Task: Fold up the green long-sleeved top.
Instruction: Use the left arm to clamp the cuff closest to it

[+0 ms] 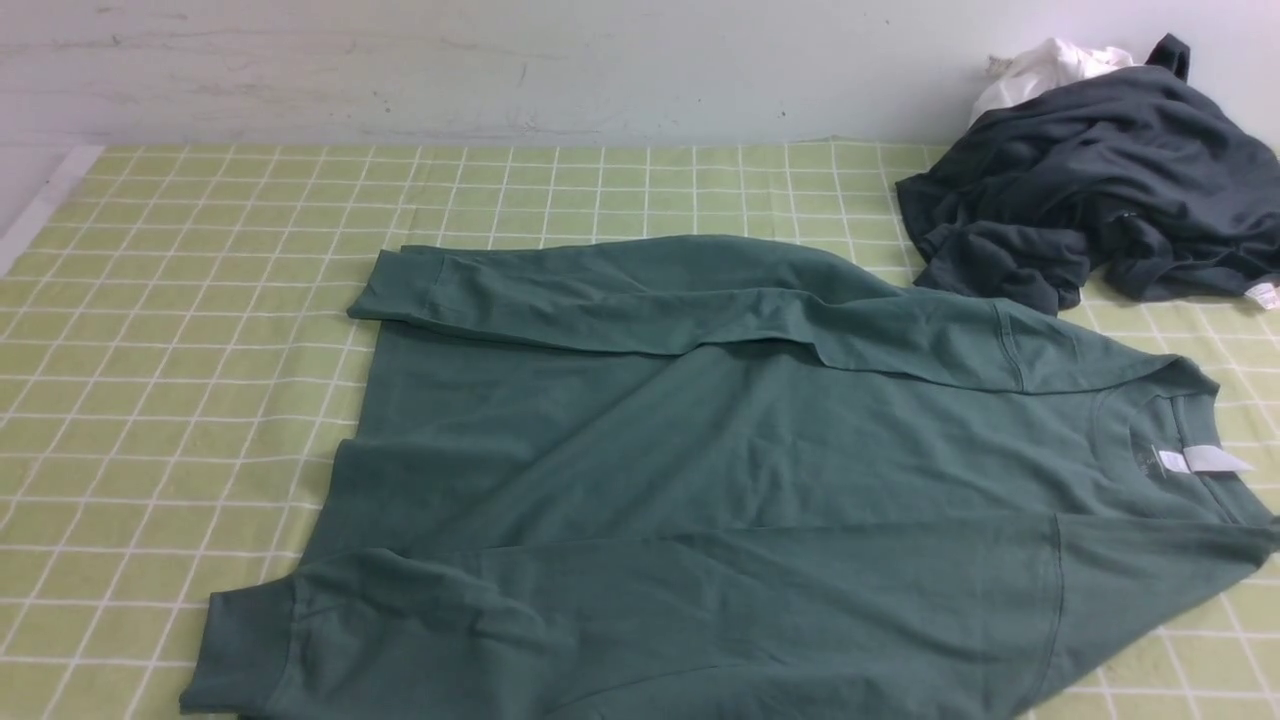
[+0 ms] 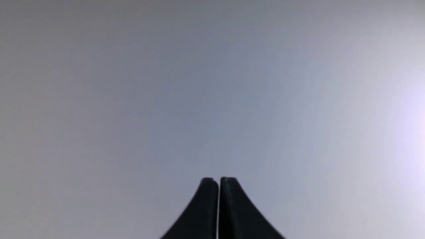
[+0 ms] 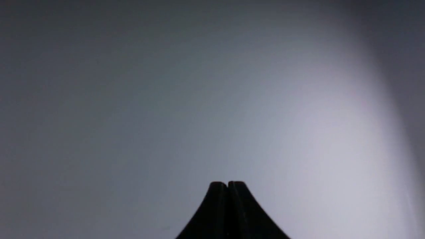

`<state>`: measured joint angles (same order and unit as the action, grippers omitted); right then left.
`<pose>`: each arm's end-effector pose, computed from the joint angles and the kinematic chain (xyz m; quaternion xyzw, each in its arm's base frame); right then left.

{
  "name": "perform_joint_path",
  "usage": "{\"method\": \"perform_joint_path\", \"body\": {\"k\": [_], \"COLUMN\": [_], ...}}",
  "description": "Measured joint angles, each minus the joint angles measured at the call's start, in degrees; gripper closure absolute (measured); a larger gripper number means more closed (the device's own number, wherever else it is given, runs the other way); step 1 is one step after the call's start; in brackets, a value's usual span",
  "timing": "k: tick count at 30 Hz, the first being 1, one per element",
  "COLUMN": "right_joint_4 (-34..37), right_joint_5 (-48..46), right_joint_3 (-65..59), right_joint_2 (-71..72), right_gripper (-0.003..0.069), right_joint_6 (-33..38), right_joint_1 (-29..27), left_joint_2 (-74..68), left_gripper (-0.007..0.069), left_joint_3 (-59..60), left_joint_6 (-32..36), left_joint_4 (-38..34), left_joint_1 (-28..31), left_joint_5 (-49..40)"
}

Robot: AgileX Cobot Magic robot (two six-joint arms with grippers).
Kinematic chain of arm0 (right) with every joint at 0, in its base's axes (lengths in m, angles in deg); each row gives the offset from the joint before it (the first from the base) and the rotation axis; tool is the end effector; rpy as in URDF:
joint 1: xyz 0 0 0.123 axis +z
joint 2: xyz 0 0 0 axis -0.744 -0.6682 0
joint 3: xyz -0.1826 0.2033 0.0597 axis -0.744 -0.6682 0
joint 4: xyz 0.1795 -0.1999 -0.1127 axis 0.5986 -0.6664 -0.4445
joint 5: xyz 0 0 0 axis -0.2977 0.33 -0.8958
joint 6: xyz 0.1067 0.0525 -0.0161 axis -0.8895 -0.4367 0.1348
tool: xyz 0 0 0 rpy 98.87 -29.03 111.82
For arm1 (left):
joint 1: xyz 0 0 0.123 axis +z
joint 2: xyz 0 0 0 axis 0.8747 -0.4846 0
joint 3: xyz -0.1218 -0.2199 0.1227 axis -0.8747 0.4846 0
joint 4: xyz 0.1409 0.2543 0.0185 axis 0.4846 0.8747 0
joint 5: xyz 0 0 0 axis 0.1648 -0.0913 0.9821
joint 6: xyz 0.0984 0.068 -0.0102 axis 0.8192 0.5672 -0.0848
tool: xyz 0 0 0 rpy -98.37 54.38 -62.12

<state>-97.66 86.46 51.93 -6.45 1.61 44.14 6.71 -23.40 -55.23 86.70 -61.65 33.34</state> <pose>0.1046 -0.0033 0.3907 -0.0191 0.4772 -0.0613 0.8764 0.0745 -0.0027 0.4489 -0.0016 0.4488 -0.0300 0.8931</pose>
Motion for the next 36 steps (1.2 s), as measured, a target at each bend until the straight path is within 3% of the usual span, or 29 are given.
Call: {"method": "perform_joint_path", "body": {"k": [2, 3, 5, 9, 13, 14, 21, 25, 29, 32, 36], "right_joint_4": [-4.19, -4.34, -4.05, 4.39, 11.71, 15.36, 28.13, 32.37, 34.19, 34.57, 34.69], "right_joint_5": [-11.24, -13.38, -25.05, -50.15, -58.66, -61.23, -63.59, -62.70, -59.83, -58.98, -58.15], "right_joint_3": [6.16, 6.63, 11.05, 15.27, 15.41, 15.41, 15.52, 15.63, 15.76, 15.80, 15.80], "right_joint_2": [-7.37, -8.04, -15.45, -27.60, -33.89, -36.96, -48.91, -52.51, -54.34, -54.81, -54.98], "right_gripper": [0.0673, 0.0673, 0.0673, 0.0673, 0.0673, 0.0673, 0.0673, 0.0673, 0.0673, 0.0673, 0.0673], "right_joint_6": [-1.07, -1.28, -3.40, -3.28, 2.41, 6.51, 22.90, 28.12, 31.44, 32.05, 32.17], "right_joint_1": [0.00, 0.00, 0.06, 4.04, 7.96, 9.93, 17.37, 20.08, 24.17, 25.57, 25.93], "left_joint_2": [-6.76, -6.76, -14.07, -27.92, -36.27, -40.07, -56.71, -64.60, -71.54, -74.23, -77.99], "left_gripper": [0.0629, 0.0629, 0.0629, 0.0629, 0.0629, 0.0629, 0.0589, 0.0486, 0.0300, 0.0214, 0.0172], "left_joint_3": [-4.41, -4.65, -5.81, -5.70, -5.54, -5.54, -5.63, -5.63, -5.74, -5.81, -5.81], "left_joint_6": [-0.30, -0.30, -0.42, 4.29, 11.73, 14.84, 18.85, 18.78, 17.28, 16.01, 12.28], "left_joint_4": [0.42, 0.42, -0.92, -8.41, -14.84, -17.82, -22.96, -23.09, -21.95, -19.11, -14.97], "left_joint_1": [0.00, 0.00, 0.00, 0.00, 0.00, 0.00, 0.00, 0.00, 0.00, 0.15, 1.87], "left_joint_5": [-8.11, -8.87, -18.53, -42.88, -53.50, -55.00, -50.62, -48.32, -45.22, -42.99, -41.58]}}
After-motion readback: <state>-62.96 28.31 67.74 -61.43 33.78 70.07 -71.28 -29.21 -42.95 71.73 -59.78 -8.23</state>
